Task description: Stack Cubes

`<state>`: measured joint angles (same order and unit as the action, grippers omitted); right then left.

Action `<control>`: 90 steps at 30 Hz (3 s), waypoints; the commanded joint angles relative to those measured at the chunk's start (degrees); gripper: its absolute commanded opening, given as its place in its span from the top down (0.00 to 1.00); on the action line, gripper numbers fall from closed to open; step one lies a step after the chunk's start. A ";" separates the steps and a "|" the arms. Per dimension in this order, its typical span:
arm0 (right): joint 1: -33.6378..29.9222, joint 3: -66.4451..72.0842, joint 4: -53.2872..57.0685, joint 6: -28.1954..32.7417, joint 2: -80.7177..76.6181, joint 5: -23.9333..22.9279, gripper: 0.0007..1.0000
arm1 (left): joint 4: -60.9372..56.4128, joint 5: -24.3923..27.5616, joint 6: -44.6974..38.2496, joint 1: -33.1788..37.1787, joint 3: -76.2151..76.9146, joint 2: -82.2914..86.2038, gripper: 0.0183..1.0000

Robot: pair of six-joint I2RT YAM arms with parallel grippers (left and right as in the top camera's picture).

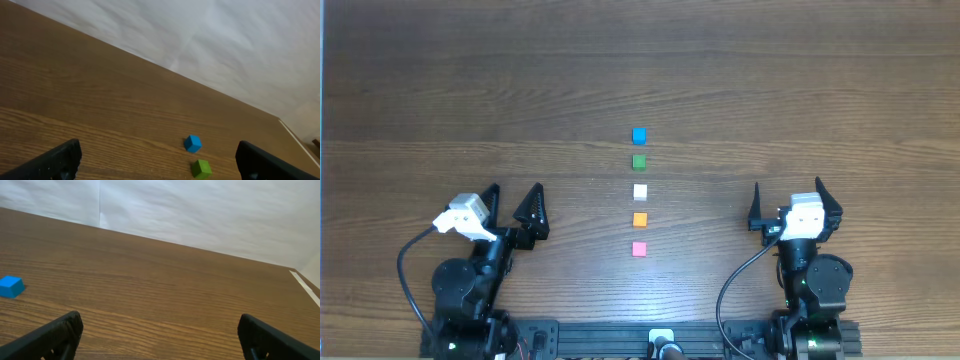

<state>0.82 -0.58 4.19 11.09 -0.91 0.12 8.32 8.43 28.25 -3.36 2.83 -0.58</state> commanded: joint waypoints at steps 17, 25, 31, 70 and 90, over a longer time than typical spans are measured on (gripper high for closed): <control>-0.35 0.28 0.13 -0.31 0.42 0.46 0.01 | -0.24 0.72 -0.85 0.33 -0.48 0.31 0.00; -0.35 0.28 0.13 -0.31 0.42 0.46 0.01 | -0.24 0.72 -0.85 0.33 -0.48 0.31 0.00; -0.35 0.28 0.13 -0.31 0.42 0.46 0.01 | -0.22 0.31 -0.87 0.33 -0.48 0.31 0.00; -0.35 0.28 0.13 -0.31 0.42 0.46 0.01 | 8.39 7.58 -3.69 -5.14 23.56 -22.53 0.00; -0.35 0.28 0.13 -0.31 0.42 0.46 0.01 | 44.81 5.18 17.84 -29.99 60.52 -72.37 0.00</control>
<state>0.82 -0.58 4.19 11.07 -0.91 0.10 53.28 16.95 39.57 -29.23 62.70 -69.19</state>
